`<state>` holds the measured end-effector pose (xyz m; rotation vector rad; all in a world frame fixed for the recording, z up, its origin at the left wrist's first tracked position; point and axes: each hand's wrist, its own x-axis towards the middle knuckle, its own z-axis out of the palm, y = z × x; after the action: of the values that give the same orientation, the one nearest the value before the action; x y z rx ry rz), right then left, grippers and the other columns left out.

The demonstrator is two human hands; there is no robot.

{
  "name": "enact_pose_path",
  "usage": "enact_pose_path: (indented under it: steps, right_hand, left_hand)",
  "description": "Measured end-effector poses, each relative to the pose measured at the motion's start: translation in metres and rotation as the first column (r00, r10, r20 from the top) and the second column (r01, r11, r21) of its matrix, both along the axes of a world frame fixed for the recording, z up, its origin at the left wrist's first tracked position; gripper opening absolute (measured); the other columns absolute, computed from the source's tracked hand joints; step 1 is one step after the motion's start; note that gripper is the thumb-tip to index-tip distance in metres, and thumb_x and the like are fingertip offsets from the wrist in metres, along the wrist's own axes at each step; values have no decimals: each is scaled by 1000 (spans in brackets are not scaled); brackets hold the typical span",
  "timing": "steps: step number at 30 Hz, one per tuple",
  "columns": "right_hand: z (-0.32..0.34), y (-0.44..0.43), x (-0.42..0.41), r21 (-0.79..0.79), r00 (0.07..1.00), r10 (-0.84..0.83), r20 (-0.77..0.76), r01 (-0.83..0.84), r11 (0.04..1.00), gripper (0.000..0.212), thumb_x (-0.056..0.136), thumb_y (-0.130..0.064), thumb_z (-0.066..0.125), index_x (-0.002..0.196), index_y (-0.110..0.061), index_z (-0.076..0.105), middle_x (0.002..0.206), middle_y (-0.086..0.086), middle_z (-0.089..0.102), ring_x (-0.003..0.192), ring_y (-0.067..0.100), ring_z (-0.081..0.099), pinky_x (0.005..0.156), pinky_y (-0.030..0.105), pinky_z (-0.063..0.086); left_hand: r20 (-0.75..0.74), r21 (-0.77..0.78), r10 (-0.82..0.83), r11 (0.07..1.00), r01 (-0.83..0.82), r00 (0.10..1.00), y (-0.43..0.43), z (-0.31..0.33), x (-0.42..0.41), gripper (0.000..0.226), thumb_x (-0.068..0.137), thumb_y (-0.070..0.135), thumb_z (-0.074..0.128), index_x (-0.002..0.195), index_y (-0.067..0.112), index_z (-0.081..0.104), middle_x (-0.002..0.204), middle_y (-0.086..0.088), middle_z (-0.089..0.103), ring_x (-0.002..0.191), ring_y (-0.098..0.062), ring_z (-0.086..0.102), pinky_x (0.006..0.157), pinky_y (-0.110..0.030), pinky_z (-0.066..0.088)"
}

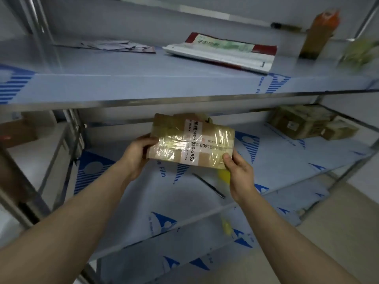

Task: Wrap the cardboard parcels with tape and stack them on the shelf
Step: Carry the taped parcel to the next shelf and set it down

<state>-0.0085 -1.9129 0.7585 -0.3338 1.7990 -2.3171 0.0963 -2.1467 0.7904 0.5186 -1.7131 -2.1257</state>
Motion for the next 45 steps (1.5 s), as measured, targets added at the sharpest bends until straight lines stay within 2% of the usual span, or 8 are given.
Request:
enact_pose_path:
  steps: [4,10,19,22,25,30,36,45]
  right_hand:
    - [6,34,-5,-14,996,-84,24,85,996,38,86,9,47,115,-10,62,97,0,72,90,16,67,76,28,55]
    - [10,78,-16,99,979,-190,79,182,978,49,90,-56,49,119,-19,63,106,0,69,98,14,65,78,34,55]
    - [5,185,-60,49,956,-266,121,262,964,21,92,-36,54,102,-24,67,97,-7,71,87,5,63,71,21,47]
    - [0,247,-80,57,957,-284,52,281,958,12,93,-36,56,98,-31,65,90,-18,70,82,-5,63,64,12,46]
    - [-9,307,-102,58,957,-289,40,286,956,27,94,-29,57,119,-23,61,105,-9,66,91,1,61,69,17,46]
    - [-12,380,-127,70,950,-311,12,310,948,26,94,-27,58,120,-26,60,98,-17,67,80,-7,64,59,8,48]
    - [-12,447,-164,117,940,-331,80,320,940,30,91,-22,60,121,-24,64,108,-3,70,100,13,64,80,25,51]
    - [-10,514,-254,154,897,-437,64,423,893,27,90,-15,60,117,-16,65,104,-1,70,86,6,65,60,14,48]
  left_hand:
    - [2,99,-57,993,56,998,21,6,-25,61,95,53,28,106,7,66,107,-16,68,101,-33,63,92,-46,47]
    - [66,-33,-170,985,172,983,70,11,-50,64,72,81,47,94,29,76,96,-2,74,89,-20,71,76,-36,57]
    - [66,-82,-152,984,157,986,183,17,-99,15,88,16,44,89,11,58,87,-5,60,87,-20,55,88,-37,44]
    - [20,-80,-189,979,190,982,248,19,-125,22,82,1,38,83,11,57,78,-1,59,70,-11,56,61,-20,46]
    - [57,-95,-138,985,143,989,309,12,-152,10,87,9,55,92,15,62,89,0,67,76,-11,63,65,-21,50]
    - [120,-131,-119,982,135,986,383,-6,-197,77,81,20,73,147,19,32,128,3,53,105,-18,58,88,-33,48]
    - [147,-79,-181,978,194,972,449,-9,-254,58,85,15,67,139,18,45,115,-2,64,94,-15,64,68,-24,50]
    - [174,-15,-146,988,151,974,523,-15,-360,26,89,12,60,115,16,59,91,-4,71,72,-17,69,49,-24,51]
